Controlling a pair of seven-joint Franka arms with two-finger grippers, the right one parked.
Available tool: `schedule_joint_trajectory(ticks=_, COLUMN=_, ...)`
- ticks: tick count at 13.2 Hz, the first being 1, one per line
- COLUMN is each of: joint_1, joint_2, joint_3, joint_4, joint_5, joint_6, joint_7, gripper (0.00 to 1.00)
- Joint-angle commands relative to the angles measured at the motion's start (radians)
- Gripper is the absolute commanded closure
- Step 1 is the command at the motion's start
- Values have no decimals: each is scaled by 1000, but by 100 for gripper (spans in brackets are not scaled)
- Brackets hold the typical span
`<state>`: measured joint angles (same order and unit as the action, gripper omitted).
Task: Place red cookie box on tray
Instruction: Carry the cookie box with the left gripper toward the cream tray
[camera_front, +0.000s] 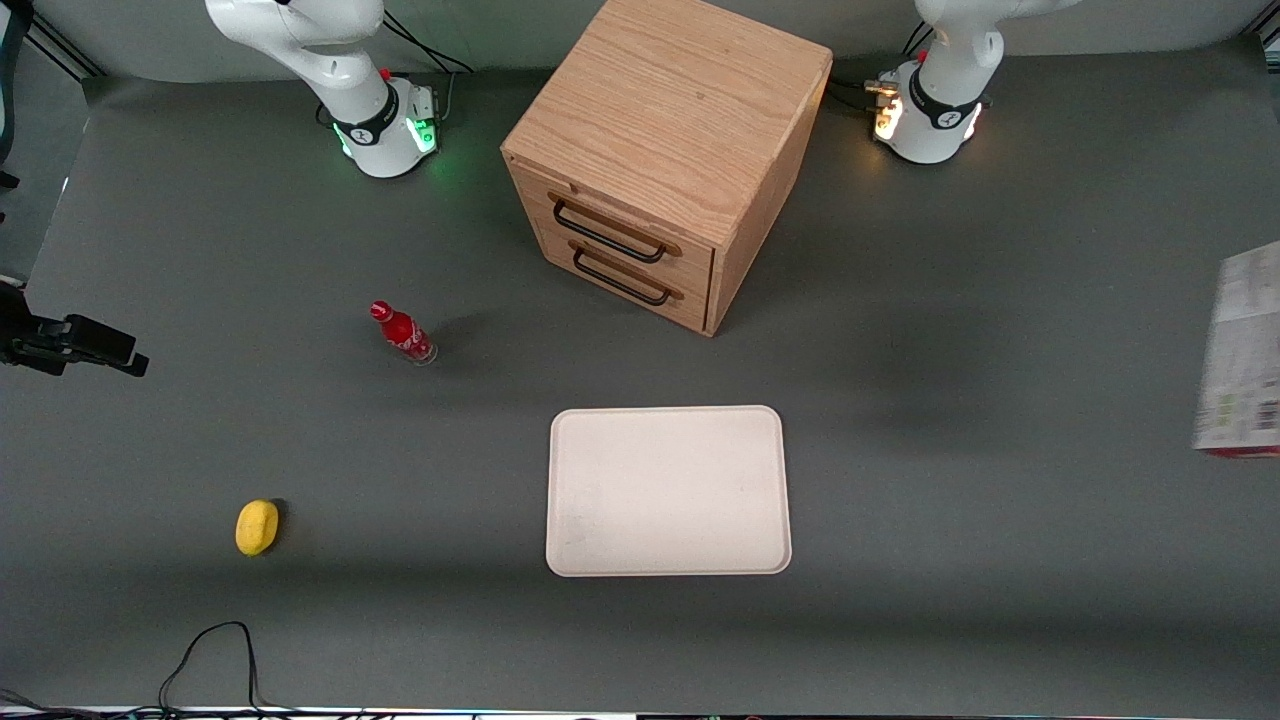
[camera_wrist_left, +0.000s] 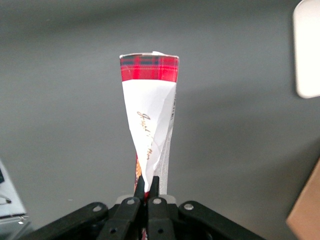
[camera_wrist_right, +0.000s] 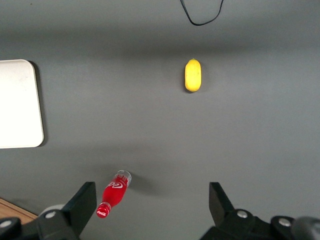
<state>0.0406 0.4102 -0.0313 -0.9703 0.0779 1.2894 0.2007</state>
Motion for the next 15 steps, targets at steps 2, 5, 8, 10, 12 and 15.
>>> schedule_joint_trajectory(ticks=2, joint_1=-169, joint_2=27, joint_3=-39, joint_4=41, joint_5=10, joint_6=34, joint_7=-286, gripper=100)
schedule_joint_trajectory(ticks=5, joint_1=-234, joint_2=30, joint_3=-145, joint_4=38, joint_5=10, joint_6=93, joint_7=-489, gripper=100)
schedule_joint_trajectory(ticks=8, joint_1=-273, joint_2=45, joint_3=-260, joint_4=36, joint_5=19, joint_6=129, joint_7=-680, gripper=100)
schedule_joint_trajectory(ticks=10, joint_1=-367, joint_2=51, joint_3=-254, joint_4=36, joint_5=46, joint_6=130, joint_7=-737, gripper=100)
schedule_joint_trajectory(ticks=12, joint_1=-421, joint_2=70, joint_3=-254, joint_4=35, joint_5=82, joint_6=133, joint_7=-828, gripper=100)
schedule_joint_trajectory(ticks=15, joint_1=-423, joint_2=104, joint_3=-256, joint_4=22, joint_5=82, joint_6=182, joint_7=-837, gripper=100)
